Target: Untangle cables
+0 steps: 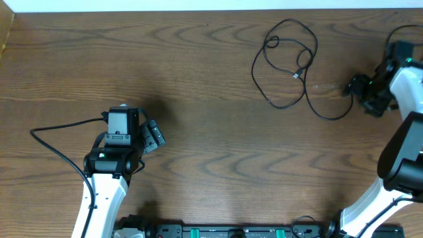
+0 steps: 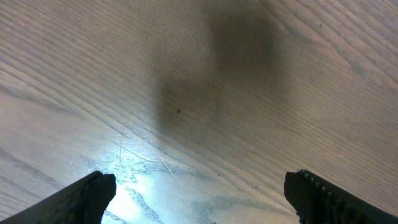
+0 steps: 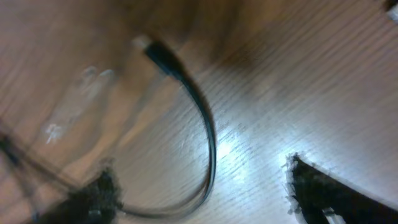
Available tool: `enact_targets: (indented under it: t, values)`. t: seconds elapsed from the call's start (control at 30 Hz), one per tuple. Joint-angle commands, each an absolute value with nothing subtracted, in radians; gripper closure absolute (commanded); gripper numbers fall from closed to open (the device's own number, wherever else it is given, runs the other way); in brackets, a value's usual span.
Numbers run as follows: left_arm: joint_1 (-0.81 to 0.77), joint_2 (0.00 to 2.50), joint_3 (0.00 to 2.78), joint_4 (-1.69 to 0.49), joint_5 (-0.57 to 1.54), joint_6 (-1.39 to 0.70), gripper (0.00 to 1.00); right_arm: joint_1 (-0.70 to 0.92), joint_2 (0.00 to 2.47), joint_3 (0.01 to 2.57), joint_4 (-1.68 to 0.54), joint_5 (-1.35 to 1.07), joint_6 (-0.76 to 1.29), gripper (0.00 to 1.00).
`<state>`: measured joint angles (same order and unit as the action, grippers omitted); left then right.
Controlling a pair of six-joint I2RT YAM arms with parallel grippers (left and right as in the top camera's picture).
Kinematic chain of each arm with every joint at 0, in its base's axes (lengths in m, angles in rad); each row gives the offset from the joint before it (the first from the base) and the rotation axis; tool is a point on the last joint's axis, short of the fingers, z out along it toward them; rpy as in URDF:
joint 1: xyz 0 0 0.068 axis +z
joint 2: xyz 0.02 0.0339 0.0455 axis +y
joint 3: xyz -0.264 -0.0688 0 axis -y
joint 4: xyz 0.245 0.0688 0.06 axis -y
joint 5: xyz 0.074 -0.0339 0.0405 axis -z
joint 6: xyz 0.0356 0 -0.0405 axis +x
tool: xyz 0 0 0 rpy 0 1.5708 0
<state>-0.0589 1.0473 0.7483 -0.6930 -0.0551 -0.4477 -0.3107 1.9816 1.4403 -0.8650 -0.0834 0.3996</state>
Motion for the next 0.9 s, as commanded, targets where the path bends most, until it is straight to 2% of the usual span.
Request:
enact_targets:
  t: [0.0,0.07,0.13,0.17,0.2,0.23,0.5,0.7,0.87]
  values:
    - [-0.054,1.050,0.754,-0.696,-0.065,-0.443,0.06,-0.295,1.987,1.331,-0.770,-0.059,0.461,0.35]
    - [-0.054,1.050,0.754,-0.696,-0.065,-0.443,0.06,-0.290,1.987,1.290,-0.743,-0.059,0.482,0.39]
    - [-0.054,1.050,0.754,-0.696,-0.065,-0.443,0.06,-0.290,1.987,1.250,-0.715,-0.059,0.518,0.51]
    - [-0.054,1.050,0.754,-0.696,-0.065,-0.443,0.06,-0.290,1.987,1.234,-0.698,-0.060,0.534,0.64]
    - [-0.054,1.050,0.754,-0.696,-0.065,-0.443,0.06,-0.289,1.987,1.222,-0.680,-0.067,0.539,0.85]
    - [-0.054,1.050,0.754,-0.696,-0.065,-0.443,0.06,-0.288,1.987,1.218,-0.664,-0.083,0.538,0.99]
    - [-0.054,1.050,0.754,-0.696,-0.065,-0.443,0.07,-0.284,1.985,1.315,-0.382,-0.549,0.335,0.99]
    - [-0.054,1.050,0.754,-0.696,-0.065,-0.443,0.06,-0.235,1.985,1.474,-0.327,-0.532,0.200,0.99]
    - [-0.054,1.050,0.754,-0.696,-0.065,-0.443,0.06,-0.130,1.985,1.579,-0.340,-0.526,-0.091,0.99]
